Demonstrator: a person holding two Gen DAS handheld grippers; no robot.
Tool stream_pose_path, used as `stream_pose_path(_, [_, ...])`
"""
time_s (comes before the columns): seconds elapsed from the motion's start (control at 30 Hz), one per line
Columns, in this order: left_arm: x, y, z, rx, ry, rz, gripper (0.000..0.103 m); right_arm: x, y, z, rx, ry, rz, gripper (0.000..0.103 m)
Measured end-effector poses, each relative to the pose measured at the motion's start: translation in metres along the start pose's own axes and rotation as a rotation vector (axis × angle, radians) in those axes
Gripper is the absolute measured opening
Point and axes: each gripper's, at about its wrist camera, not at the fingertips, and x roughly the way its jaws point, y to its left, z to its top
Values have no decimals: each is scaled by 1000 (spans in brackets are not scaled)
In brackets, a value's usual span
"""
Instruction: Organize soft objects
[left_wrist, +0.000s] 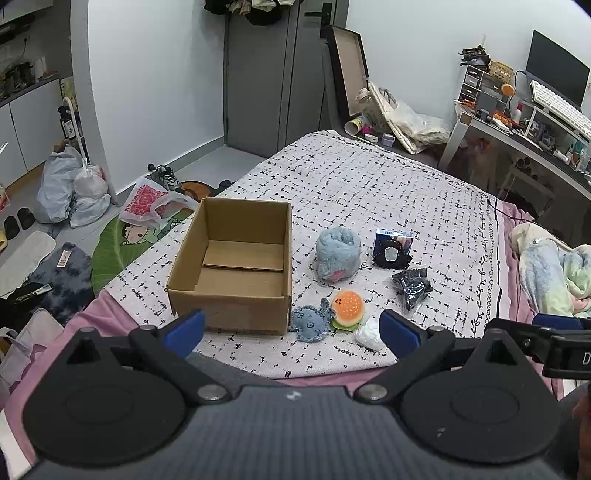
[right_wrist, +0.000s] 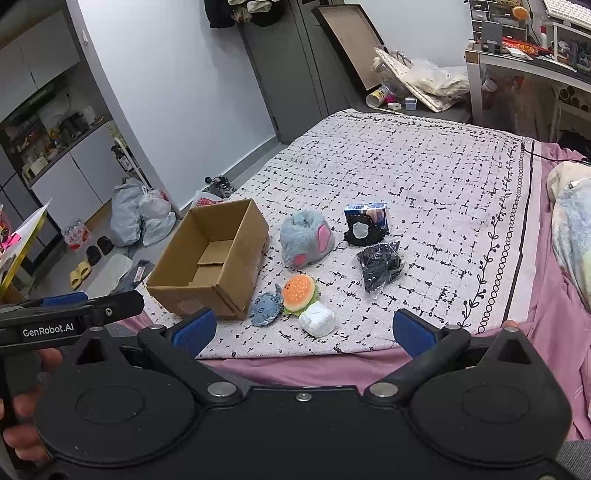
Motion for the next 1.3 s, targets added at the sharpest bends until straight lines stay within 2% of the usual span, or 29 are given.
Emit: stream_pose_path(1.3, [15, -9, 0, -8, 9, 1, 100, 4, -11, -1, 3, -12, 19, 103])
